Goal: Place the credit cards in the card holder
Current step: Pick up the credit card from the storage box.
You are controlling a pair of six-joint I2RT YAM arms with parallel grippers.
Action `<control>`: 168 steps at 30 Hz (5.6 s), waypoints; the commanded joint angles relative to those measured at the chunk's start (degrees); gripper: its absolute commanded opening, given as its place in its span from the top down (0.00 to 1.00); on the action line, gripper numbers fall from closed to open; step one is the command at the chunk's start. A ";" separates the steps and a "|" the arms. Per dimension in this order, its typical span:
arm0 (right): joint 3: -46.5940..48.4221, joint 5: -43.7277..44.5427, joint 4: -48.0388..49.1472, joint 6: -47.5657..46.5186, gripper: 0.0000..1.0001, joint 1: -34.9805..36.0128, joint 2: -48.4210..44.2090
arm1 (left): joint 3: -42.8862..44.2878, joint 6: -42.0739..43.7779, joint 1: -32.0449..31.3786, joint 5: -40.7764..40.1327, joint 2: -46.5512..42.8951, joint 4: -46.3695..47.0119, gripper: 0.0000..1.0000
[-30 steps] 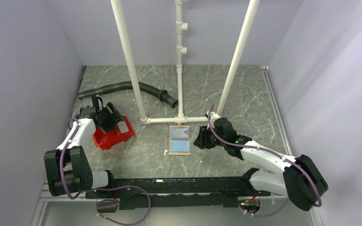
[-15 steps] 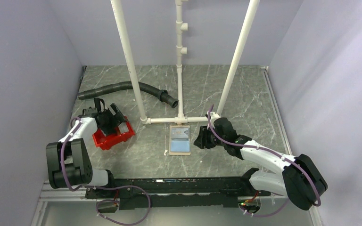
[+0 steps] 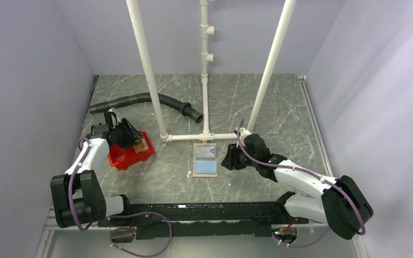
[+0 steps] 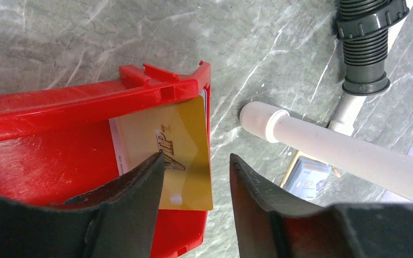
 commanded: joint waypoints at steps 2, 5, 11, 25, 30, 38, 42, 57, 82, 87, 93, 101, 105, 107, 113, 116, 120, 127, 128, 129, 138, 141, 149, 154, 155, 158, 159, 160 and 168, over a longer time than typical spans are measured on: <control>1.59 -0.48 1.85 0.18 0.57 -0.21 -0.48 | 0.02 -0.16 -0.06 2.03 0.77 1.68 0.53; 1.46 -0.27 1.62 0.09 0.57 -0.28 -0.76 | 0.10 -0.03 -0.01 2.02 0.99 1.67 0.58; 1.33 -0.48 1.89 0.18 0.57 -0.28 -0.44 | 1.58 1.34 -0.07 -0.09 1.03 -1.51 0.37; 1.22 -0.85 2.10 0.26 0.57 -0.37 -0.20 | 3.10 1.36 -0.01 -5.49 0.05 -5.30 0.13; 1.20 -0.61 1.75 0.09 0.57 -0.39 -0.56 | 2.63 0.41 -0.02 -8.27 1.21 -6.14 0.03; 1.48 -1.54 2.50 0.26 0.57 -0.53 0.68 | -0.84 -0.88 0.00 -2.58 3.45 3.54 0.12; 1.46 -1.17 2.02 0.27 0.57 -0.55 -0.04 | -0.81 -1.44 0.00 -0.48 3.39 6.49 0.24; 1.79 -1.33 1.97 0.05 0.58 -0.55 0.48 | 0.09 -0.55 -0.01 -0.81 2.19 4.41 0.60; 2.12 -1.57 1.46 0.22 0.58 -0.63 0.17 | 6.54 3.23 -0.05 -8.52 -2.97 -13.26 1.00; 2.43 -1.84 1.27 0.00 0.58 -0.63 0.42 | 10.21 3.33 -0.01 -12.13 -4.13 -21.84 1.00; 4.45 -1.49 0.22 -1.10 0.58 -0.63 1.33 | 15.12 3.04 -0.02 -13.09 -8.78 -28.93 1.00; 9.51 -6.76 -3.50 -3.87 0.54 -0.63 0.78 | 14.94 7.16 -0.01 7.59 -24.28 -19.84 1.00; 13.10 -16.24 1.95 -1.20 0.52 -0.35 2.40 | 9.72 6.21 -0.18 20.31 -31.36 -11.79 1.00; 15.84 -20.29 5.72 1.98 0.50 0.26 4.10 | 8.13 5.81 -0.82 24.40 -32.10 -10.18 1.00; 20.82 -19.77 24.41 18.55 0.42 5.73 10.50 | 5.96 2.68 -3.57 27.84 -34.62 -5.34 1.00; 21.28 -16.88 36.46 28.85 0.41 8.48 14.88 | 3.74 -3.09 -4.22 28.69 -34.86 1.97 1.00; 21.76 -10.18 45.29 37.31 0.41 11.71 19.35 | 0.46 -12.15 -4.65 29.24 -34.12 15.15 1.00; 20.70 -2.62 63.69 52.16 0.40 12.28 26.57 | -2.61 -21.02 -4.96 25.82 -32.73 28.23 1.00; 21.13 -1.81 65.14 53.65 0.41 12.41 27.62 | -2.89 -21.40 -5.05 25.53 -32.68 28.49 1.00; 21.58 -1.23 66.78 54.83 0.42 12.45 28.69 | -3.08 -21.95 -5.16 25.41 -32.67 28.95 1.00; 25.36 -0.87 75.90 59.72 0.63 12.77 34.76 | -4.18 -23.63 -5.56 24.80 -32.94 30.04 1.00; 25.72 -1.21 77.86 60.35 0.68 12.86 35.41 | -4.78 -23.96 -5.62 24.45 -32.81 30.80 1.00; 28.35 -3.43 78.48 61.52 0.75 13.21 37.67 | -6.06 -25.68 -5.63 24.59 -32.59 33.41 1.00; 29.26 -4.41 78.23 61.31 0.71 13.42 38.33 | -5.37 -25.49 -5.65 24.88 -32.41 33.21 1.00; 29.44 -4.58 77.74 60.88 0.71 13.50 38.14 | -5.35 -25.48 -5.65 24.93 -32.33 33.22 1.00; 30.16 -5.36 77.05 60.07 0.74 13.68 37.93 | -6.03 -26.34 -5.63 24.82 -32.33 34.52 1.00; 30.38 -5.62 77.29 59.96 0.77 13.69 38.06 | -6.36 -26.76 -5.63 24.71 -32.34 35.06 1.00; 30.69 -5.86 77.33 59.79 0.79 13.69 38.14 | -6.66 -26.99 -5.63 24.74 -32.34 35.29 1.00; 29.09 -11.09 49.59 37.81 1.00 12.09 28.79 | 0.30 -12.39 -5.64 18.18 -32.19 4.43 0.27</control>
